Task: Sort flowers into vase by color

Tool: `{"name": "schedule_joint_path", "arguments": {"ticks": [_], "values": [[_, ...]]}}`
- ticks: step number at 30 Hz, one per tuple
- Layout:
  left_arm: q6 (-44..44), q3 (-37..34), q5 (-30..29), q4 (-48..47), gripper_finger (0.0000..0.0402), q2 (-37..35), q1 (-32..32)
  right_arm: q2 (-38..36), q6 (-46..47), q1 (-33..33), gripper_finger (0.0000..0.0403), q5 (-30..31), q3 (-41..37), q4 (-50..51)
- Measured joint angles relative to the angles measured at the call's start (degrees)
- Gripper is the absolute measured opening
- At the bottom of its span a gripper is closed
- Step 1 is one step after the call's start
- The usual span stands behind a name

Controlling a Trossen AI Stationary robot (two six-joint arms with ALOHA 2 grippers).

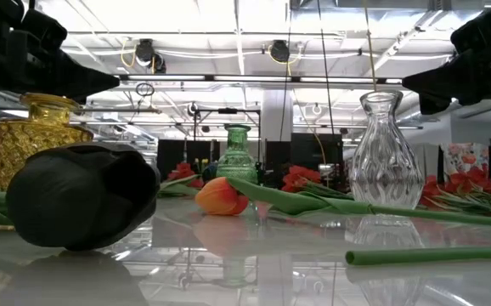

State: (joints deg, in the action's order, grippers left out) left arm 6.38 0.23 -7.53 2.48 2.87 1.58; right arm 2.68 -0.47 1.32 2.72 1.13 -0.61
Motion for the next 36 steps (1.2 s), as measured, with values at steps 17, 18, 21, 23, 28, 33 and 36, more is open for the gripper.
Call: {"name": "schedule_joint_path", "arguments": {"ticks": [17,18,21,23,28,33,36], "values": [[-9.04,0.02,1.63,0.84,0.002,0.0,-0.11,0.01,0.01,0.01,0.0,0.03,0.01,-0.14],[-8.85,0.02,1.88,0.67,0.002,0.0,-0.11,0.02,0.0,0.02,0.0,0.07,0.01,-0.2],[-8.8,0.02,3.05,0.68,0.002,0.0,-0.11,0.02,0.02,0.02,0.0,0.1,0.02,-0.3],[-8.8,0.02,3.72,0.7,0.002,0.0,-0.11,0.0,0.0,0.02,0.0,0.11,0.01,-0.34],[-10.2,0.02,2.95,0.7,0.002,0.0,-0.11,0.02,0.01,0.02,0.0,0.25,0.0,-0.78],[-10.41,0.02,3.0,-0.02,0.002,0.0,-0.11,0.0,0.02,0.02,0.0,0.24,0.02,-0.8],[-10.72,0.28,3.04,-0.15,0.002,0.0,-0.11,0.0,0.02,0.0,0.0,0.24,0.01,-0.8]]}}
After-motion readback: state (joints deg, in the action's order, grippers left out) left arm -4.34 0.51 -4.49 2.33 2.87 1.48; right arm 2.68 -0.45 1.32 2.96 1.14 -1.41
